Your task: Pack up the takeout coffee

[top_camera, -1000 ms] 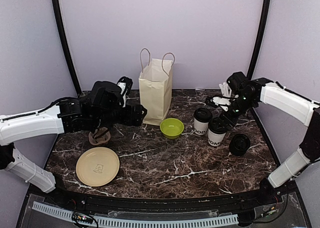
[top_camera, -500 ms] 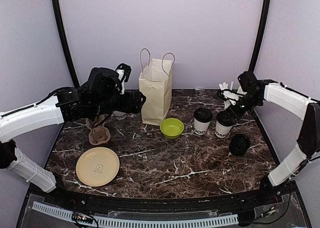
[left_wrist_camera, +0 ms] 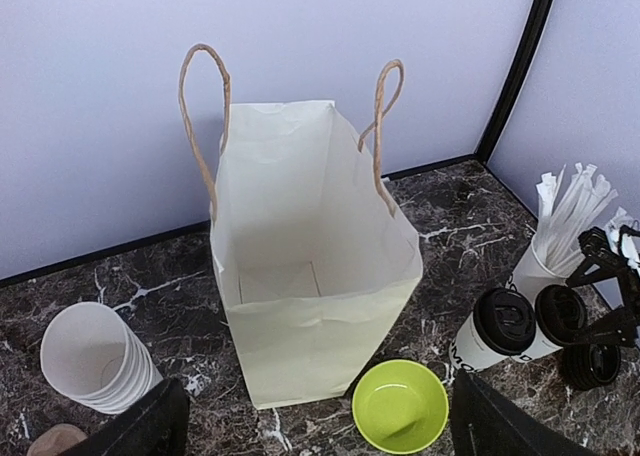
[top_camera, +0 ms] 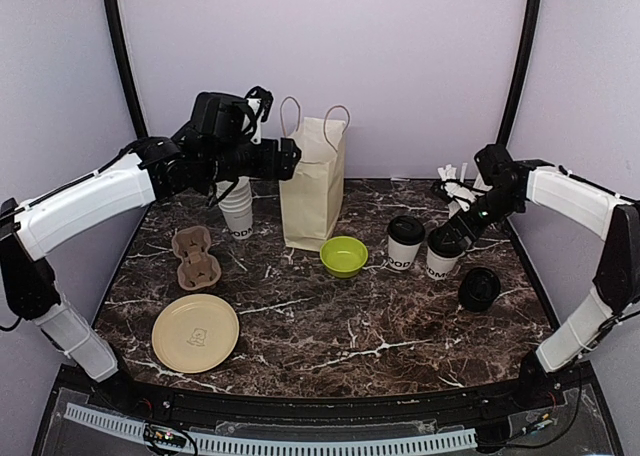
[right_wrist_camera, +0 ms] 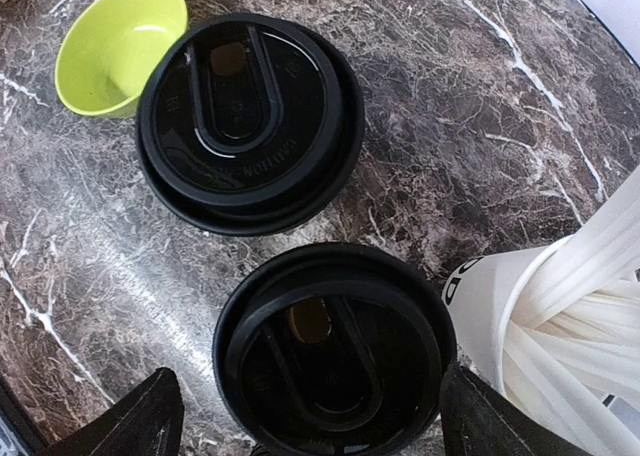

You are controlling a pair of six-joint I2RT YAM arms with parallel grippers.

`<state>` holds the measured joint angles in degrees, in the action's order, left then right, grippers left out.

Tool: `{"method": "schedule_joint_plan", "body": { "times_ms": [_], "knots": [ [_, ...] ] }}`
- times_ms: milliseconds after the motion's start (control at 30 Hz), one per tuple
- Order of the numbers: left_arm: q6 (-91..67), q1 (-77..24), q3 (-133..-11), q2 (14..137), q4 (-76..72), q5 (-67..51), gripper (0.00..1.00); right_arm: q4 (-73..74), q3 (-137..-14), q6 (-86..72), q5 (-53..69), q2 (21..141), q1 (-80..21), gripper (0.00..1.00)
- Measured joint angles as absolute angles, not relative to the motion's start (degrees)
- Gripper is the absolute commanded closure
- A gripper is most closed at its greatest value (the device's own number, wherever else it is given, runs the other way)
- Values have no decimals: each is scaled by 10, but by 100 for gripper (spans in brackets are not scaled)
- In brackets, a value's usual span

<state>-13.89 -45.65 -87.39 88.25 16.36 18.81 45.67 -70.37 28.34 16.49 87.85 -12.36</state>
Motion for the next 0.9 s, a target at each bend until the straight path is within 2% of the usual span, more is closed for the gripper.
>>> {"method": "schedule_joint_plan", "body": {
  "times_ms": [333, 467, 500, 700, 833, 867, 900],
  "knots": [
    [-141, -395, -1039, 1037, 180, 168, 11, 483, -755, 246, 196, 826, -124, 12],
    [-150, -368, -1148, 1120, 207, 154, 20, 490, -755, 237, 209, 811, -124, 13],
    [-154, -359, -1177, 1143, 212, 149, 26, 493, -755, 235, 213, 808, -124, 13],
    [-176, -319, -1273, 1242, 246, 96, 50, 495, -755, 232, 228, 791, -124, 15],
    [-180, -306, -1294, 1268, 262, 59, 72, 494, -754, 232, 235, 790, -126, 15],
    [-180, -305, -1297, 1268, 265, 50, 85, 494, -754, 232, 236, 790, -126, 16],
    [-180, -305, -1301, 1268, 268, 42, 91, 494, -753, 232, 237, 789, -126, 16]
  ]
}}
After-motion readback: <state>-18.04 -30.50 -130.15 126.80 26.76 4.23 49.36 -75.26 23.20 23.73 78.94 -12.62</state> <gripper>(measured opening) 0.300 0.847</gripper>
